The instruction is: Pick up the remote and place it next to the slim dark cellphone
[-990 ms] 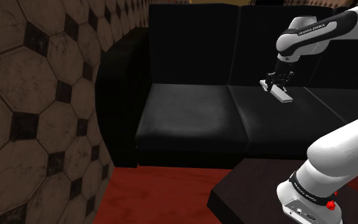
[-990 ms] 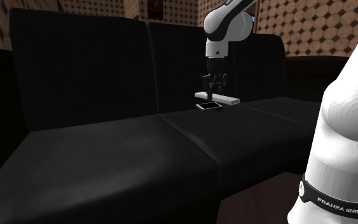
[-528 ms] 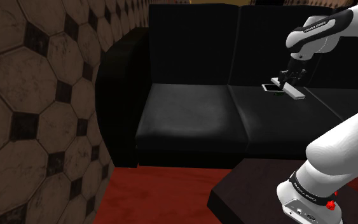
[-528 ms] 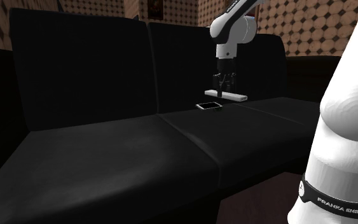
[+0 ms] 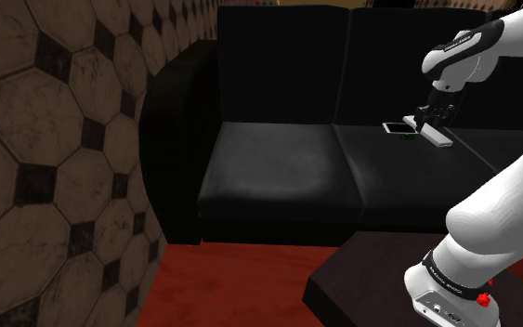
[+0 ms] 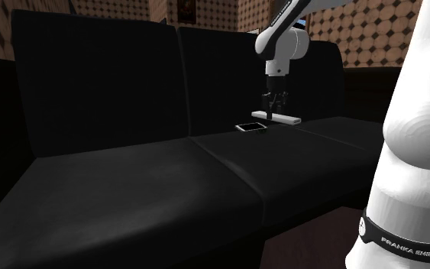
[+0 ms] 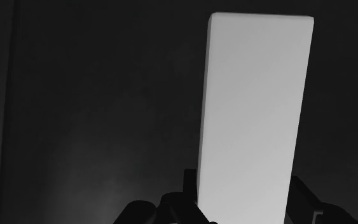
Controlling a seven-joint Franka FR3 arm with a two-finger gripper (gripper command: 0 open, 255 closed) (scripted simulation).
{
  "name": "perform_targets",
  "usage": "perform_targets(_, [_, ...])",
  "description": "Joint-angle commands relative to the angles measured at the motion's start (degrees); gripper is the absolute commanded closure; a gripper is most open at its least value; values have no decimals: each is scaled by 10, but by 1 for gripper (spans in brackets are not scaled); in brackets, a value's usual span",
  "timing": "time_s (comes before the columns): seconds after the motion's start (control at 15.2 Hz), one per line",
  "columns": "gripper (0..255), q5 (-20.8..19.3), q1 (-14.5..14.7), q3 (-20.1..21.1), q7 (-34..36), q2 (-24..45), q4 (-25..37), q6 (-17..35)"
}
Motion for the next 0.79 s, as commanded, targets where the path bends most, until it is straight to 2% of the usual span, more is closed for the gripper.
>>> perform_targets(0.0, [255, 6, -1, -2, -5, 10, -6, 15])
perform_targets(0.59, [255, 37, -3, -3, -26, 55, -38, 86])
perform_targets(0.73, [255, 37, -3, -3, -26, 55, -38, 86])
